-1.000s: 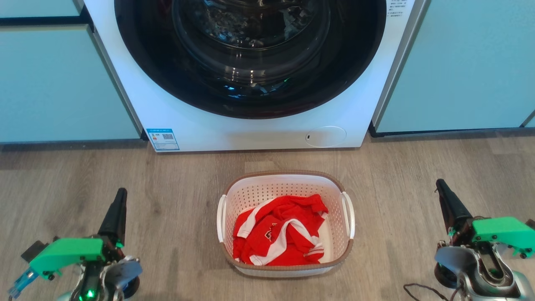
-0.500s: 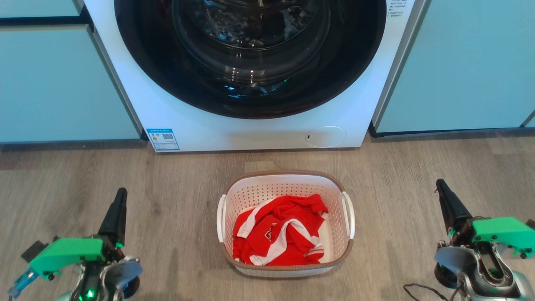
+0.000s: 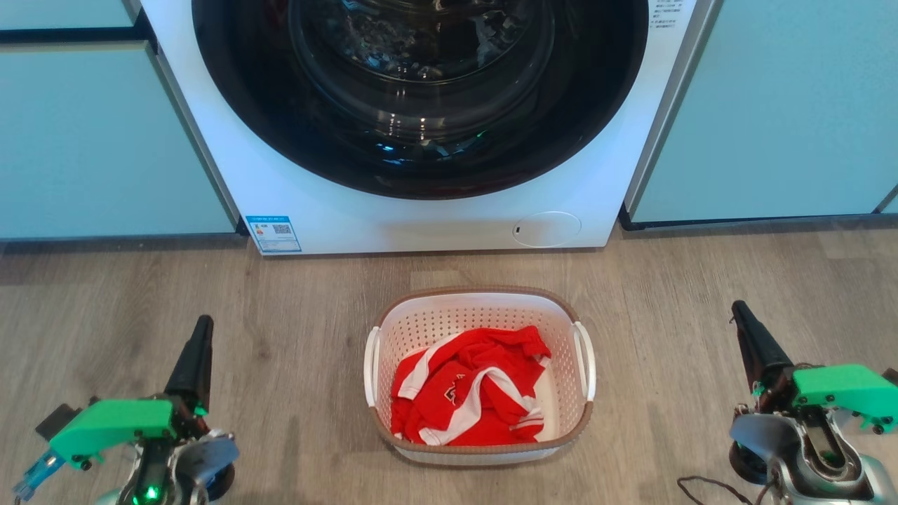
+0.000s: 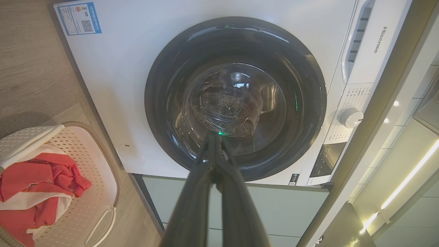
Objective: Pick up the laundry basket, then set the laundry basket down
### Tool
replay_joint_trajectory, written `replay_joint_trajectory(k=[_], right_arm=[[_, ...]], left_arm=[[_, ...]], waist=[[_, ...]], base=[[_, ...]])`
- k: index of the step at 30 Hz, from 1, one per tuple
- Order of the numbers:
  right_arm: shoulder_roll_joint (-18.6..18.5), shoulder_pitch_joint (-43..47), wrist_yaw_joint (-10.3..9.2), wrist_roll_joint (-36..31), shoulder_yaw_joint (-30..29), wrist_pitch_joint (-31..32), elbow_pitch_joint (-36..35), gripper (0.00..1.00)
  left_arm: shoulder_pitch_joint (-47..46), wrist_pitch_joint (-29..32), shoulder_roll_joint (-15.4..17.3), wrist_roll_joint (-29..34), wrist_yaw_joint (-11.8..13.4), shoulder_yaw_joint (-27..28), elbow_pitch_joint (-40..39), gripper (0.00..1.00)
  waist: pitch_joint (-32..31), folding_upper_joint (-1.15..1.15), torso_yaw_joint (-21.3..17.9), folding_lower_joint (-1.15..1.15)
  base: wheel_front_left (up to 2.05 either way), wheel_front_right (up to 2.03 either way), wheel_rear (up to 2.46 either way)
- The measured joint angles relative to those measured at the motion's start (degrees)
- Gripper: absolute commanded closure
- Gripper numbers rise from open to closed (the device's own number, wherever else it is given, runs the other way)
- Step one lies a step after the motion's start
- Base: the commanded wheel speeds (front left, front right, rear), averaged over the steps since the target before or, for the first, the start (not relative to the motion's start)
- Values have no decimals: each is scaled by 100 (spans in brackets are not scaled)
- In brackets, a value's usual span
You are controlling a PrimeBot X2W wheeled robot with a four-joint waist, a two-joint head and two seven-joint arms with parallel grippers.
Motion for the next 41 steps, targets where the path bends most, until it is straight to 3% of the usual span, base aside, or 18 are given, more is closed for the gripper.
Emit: replay_joint_trajectory(k=[41], right_arm=[[0, 1, 0, 0, 0, 0, -21, 100]], left_arm=[[-1, 0, -3, 0, 0, 3, 0, 100]], waist=[[0, 0, 0, 0]], base=[[0, 0, 0]])
